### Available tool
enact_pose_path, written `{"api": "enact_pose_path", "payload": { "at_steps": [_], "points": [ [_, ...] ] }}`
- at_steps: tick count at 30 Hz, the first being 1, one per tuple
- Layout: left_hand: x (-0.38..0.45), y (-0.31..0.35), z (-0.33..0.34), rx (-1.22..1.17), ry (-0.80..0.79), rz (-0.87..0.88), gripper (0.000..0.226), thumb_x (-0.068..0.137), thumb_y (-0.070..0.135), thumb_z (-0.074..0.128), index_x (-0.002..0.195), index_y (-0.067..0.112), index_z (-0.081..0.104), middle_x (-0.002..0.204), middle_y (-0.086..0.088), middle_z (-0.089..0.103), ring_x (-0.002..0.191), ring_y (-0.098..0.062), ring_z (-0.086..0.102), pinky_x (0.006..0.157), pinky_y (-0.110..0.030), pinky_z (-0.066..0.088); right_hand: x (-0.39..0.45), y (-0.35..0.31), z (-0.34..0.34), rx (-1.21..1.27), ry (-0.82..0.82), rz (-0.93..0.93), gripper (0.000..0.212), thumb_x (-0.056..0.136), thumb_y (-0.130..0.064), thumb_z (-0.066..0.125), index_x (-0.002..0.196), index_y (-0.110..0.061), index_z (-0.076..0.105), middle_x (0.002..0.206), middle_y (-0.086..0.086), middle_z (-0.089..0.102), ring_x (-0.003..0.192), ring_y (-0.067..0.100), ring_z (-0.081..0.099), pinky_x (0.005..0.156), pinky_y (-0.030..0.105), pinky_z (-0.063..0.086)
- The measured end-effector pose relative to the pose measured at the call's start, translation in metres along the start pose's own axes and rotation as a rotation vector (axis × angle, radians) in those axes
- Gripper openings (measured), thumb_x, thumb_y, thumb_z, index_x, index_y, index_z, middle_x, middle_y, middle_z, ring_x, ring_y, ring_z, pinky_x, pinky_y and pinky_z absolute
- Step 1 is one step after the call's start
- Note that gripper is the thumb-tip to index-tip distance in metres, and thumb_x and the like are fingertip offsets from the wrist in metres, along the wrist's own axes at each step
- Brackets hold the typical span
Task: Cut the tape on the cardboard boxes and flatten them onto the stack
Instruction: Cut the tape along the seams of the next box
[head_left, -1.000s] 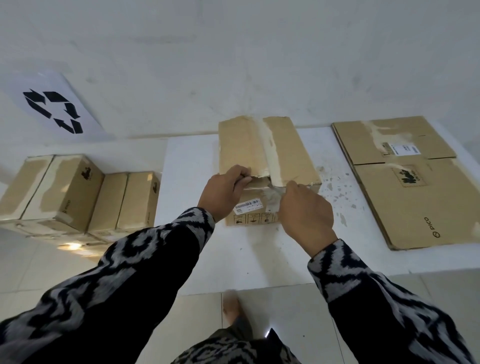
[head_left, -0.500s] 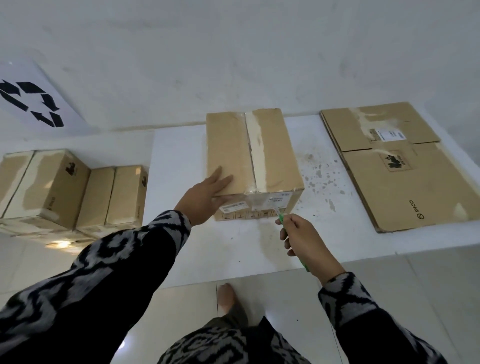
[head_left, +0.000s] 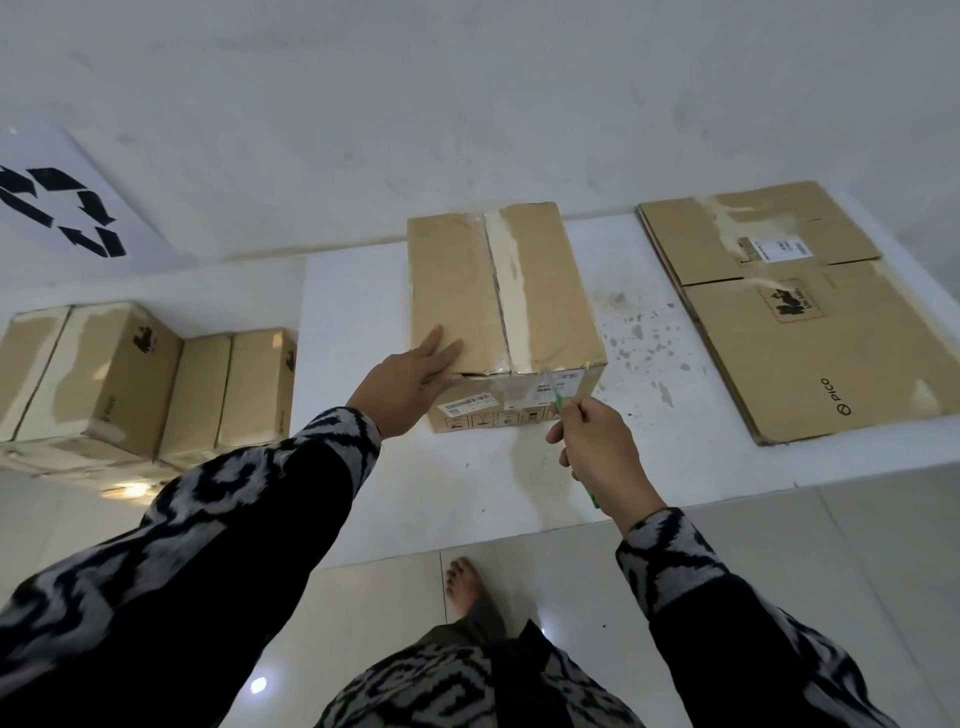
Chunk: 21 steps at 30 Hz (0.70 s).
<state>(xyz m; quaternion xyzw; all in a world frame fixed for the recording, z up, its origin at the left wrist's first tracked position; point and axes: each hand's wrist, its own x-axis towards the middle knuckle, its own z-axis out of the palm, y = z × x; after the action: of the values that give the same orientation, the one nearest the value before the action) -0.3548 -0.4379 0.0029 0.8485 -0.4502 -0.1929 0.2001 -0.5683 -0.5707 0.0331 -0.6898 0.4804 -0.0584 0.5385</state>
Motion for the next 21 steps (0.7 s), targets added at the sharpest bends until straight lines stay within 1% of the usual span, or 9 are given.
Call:
{"api": "enact_pose_path", "payload": {
  "at_steps": [6, 15, 21],
  "points": [
    [-0.0005, 0.0019, -0.0002, 0.000, 0.004, -0.001, 0.050, 0.102, 0.047, 0.044, 0.150, 0.035, 0.037, 0.162, 0.011, 0.015, 0.141, -0.016, 0.039, 0.111, -0.029, 0.033, -0.0061, 0.0036, 0.0006, -0.019, 0.027, 0.016, 0.026, 0.103, -0.023, 0.037, 0.089, -0.025, 0.059, 0.079, -0.004, 0.068, 0.055, 0.012, 0.054, 0.048, 0.022, 0.039],
    [-0.0022, 0.0038, -0.0008, -0.006, 0.007, -0.012, 0.051, 0.101, 0.047, 0.046, 0.149, 0.035, 0.038, 0.162, 0.011, 0.016, 0.137, -0.013, 0.044, 0.109, -0.027, 0.033, -0.0008, 0.0044, 0.0028, -0.008, 0.043, 0.013, 0.027, 0.104, -0.025, 0.037, 0.094, -0.019, 0.061, 0.080, -0.005, 0.068, 0.054, 0.011, 0.053, 0.048, 0.022, 0.039],
    [-0.0016, 0.0032, 0.0004, -0.005, 0.003, -0.021, 0.052, 0.100, 0.047, 0.049, 0.149, 0.036, 0.038, 0.162, 0.013, 0.016, 0.139, -0.014, 0.041, 0.111, -0.028, 0.033, 0.0002, 0.0069, 0.0037, 0.004, 0.053, 0.002, 0.026, 0.103, -0.024, 0.037, 0.093, -0.018, 0.061, 0.079, -0.005, 0.067, 0.054, 0.011, 0.052, 0.047, 0.020, 0.038]
  ]
}}
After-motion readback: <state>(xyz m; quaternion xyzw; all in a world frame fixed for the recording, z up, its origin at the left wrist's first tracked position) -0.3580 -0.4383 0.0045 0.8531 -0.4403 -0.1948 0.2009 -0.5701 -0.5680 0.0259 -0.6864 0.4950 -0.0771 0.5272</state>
